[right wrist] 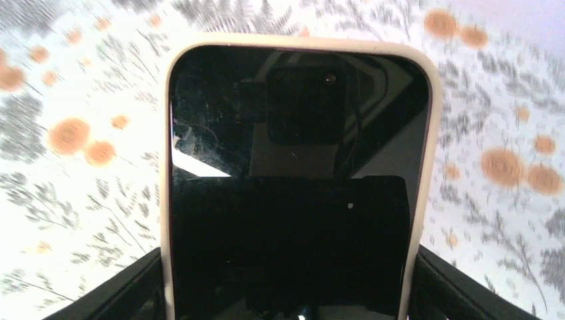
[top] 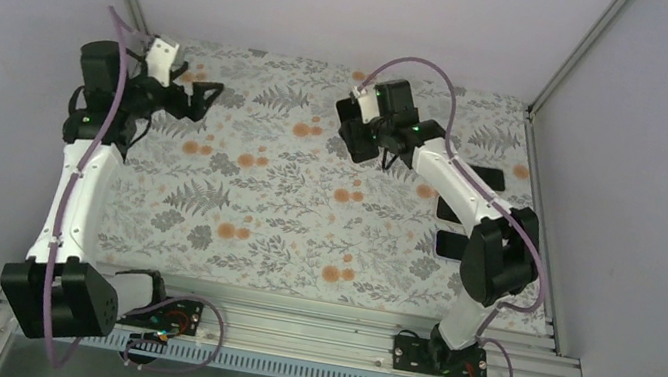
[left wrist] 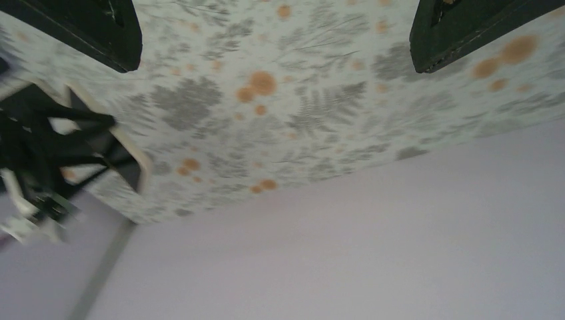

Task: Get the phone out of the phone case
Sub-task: Pick up the phone at the center of the board, then adjust the phone.

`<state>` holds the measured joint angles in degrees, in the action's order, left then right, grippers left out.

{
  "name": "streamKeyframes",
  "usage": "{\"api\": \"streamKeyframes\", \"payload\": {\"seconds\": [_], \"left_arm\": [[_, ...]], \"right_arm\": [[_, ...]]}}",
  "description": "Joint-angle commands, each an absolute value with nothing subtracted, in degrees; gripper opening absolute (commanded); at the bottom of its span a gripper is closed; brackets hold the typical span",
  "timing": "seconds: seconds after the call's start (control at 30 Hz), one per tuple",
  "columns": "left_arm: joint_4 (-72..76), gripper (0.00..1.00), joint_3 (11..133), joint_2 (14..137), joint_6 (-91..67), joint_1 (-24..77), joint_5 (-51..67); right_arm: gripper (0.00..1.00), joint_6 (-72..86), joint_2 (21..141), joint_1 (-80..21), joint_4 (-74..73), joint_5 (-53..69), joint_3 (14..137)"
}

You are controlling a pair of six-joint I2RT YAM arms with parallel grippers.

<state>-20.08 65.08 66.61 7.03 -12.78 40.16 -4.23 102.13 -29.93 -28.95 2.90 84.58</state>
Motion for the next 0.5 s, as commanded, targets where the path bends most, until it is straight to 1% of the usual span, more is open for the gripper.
{"api": "streamKeyframes", "payload": {"seconds": [0.0, 0.27, 0.47], "left_arm": [[-19.2, 1.0, 65.67, 66.31, 5.35, -6.72, 44.8], [-9.49, 0.97, 59.76, 65.02, -9.01, -3.8, 49.45], [-8.61, 0.97, 61.04, 64.39, -12.6, -0.01, 47.8]], "right_arm": [[0.59, -4.05, 97.79, -30.59, -25.26, 9.17, 89.24], [0.6, -5.08, 93.17, -33.1, -24.02, 13.61, 92.37], [0.6, -6.42, 92.43, -37.03, -23.72, 10.07, 93.23]]}}
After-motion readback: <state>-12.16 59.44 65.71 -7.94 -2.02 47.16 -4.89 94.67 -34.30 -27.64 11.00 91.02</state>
